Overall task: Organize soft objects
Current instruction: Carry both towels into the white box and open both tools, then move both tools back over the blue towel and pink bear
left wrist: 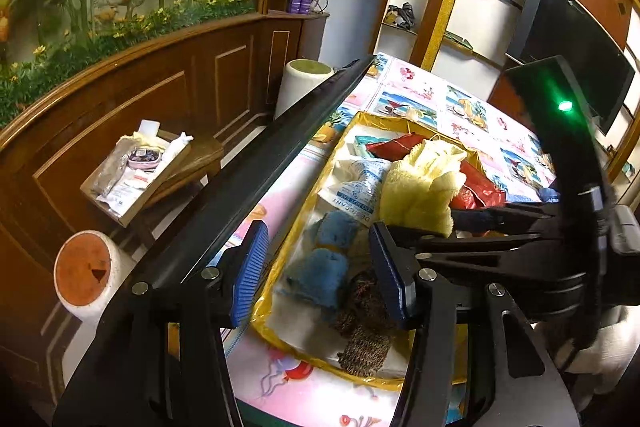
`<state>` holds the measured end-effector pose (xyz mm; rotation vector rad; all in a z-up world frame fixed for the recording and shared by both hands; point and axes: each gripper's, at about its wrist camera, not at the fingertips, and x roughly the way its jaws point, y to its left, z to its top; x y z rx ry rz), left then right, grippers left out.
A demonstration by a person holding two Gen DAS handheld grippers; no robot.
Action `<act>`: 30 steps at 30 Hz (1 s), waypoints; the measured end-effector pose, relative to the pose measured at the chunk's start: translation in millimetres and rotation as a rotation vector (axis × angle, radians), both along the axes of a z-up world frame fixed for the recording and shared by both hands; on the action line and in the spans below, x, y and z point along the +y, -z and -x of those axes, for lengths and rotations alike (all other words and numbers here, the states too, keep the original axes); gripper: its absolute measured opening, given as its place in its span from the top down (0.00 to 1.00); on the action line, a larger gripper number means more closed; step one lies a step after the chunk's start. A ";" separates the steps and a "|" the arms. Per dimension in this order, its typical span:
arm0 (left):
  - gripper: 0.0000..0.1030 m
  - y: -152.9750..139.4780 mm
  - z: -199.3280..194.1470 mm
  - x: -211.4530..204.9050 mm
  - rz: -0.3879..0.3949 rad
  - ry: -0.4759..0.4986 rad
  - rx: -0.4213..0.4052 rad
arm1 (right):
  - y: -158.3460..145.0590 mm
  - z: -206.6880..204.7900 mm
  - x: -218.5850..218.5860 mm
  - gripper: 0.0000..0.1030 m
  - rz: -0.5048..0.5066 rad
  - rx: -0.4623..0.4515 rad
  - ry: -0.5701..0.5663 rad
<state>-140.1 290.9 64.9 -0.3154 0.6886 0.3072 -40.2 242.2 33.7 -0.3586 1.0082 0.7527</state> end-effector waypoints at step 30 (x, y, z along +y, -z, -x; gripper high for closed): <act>0.45 -39.8 8.8 -134.6 -0.195 0.222 -0.036 | -44.7 19.9 -190.3 0.38 -0.081 -0.211 0.340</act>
